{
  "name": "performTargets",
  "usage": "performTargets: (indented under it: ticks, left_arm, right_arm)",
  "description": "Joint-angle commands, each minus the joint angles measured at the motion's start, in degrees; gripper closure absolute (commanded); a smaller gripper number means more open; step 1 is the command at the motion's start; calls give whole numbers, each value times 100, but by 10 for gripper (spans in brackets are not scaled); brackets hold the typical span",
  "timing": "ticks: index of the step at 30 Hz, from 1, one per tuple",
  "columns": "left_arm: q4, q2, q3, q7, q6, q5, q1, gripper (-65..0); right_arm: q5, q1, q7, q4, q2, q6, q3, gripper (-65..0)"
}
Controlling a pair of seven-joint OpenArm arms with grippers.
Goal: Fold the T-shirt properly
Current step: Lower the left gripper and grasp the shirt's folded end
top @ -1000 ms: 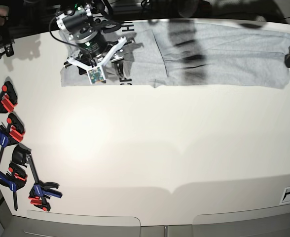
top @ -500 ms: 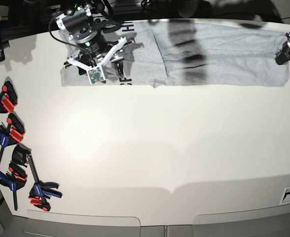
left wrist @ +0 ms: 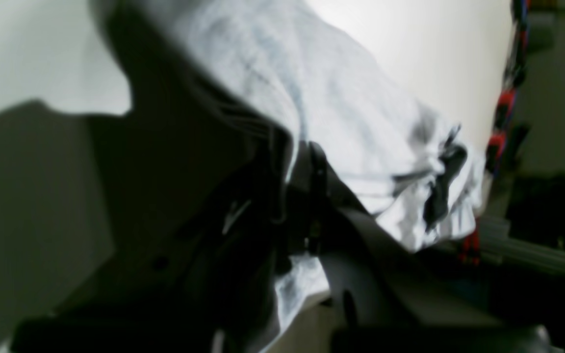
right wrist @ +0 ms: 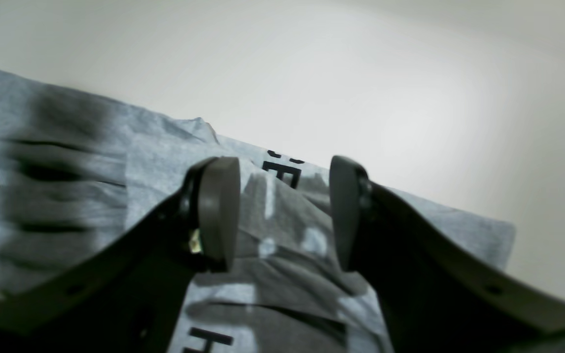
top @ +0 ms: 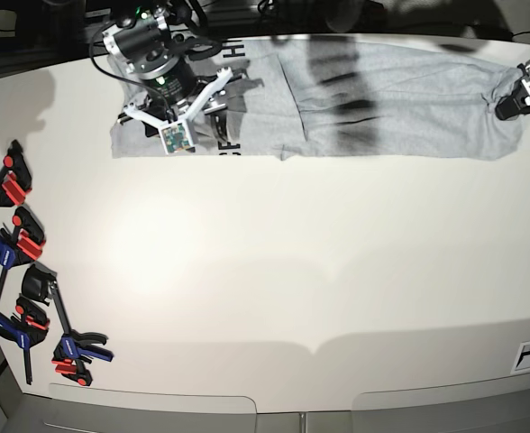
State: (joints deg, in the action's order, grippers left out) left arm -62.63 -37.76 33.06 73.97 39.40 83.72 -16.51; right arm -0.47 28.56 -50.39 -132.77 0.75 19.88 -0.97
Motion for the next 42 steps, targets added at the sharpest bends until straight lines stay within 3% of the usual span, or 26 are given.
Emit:
performTargets:
  ticks: [1, 4, 11, 15, 19, 26, 29, 34, 39, 42]
  left_arm:
    - [-254, -94, 39, 48, 60, 128, -4, 0]
    - [-927, 118, 37, 125, 60, 128, -153, 0]
    - [-2559, 990, 0, 282, 60, 128, -481, 0]
    - [-3254, 1110, -291, 254, 60, 128, -498, 0]
    - [-3825, 1115, -1062, 181, 60, 128, -509, 0]
    - [-4085, 1609, -2243, -166, 60, 128, -341, 0]
    - [-4085, 1827, -2594, -308, 60, -205, -166, 0]
    - [-4085, 2063, -2988, -577, 60, -883, 46, 0]
    - [-4085, 2090, -3053, -634, 60, -929, 48, 0]
    - [-4087, 2090, -3053, -636, 60, -713, 48, -249]
  right_arm:
    - [-68, -13, 157, -92, -11, 11, -15, -275]
    - [-369, -11, 153, -83, -11, 7, -20, -274]
    - [-723, -13, 162, -76, -13, -87, -282, -274]
    - [-592, -11, 258, -46, -9, -87, -831, -274]
    - [-225, -13, 306, 22, 2, -85, -1462, -274]
    - [391, -13, 339, 63, 166, -83, -2120, -274]
    - [435, -13, 354, 63, 179, -83, -2135, -274]
    - [435, -13, 354, 63, 181, -83, -2135, -274]
    - [435, -13, 365, 63, 181, -83, -2135, -274]
    - [435, -13, 402, 63, 181, -83, -2135, -274]
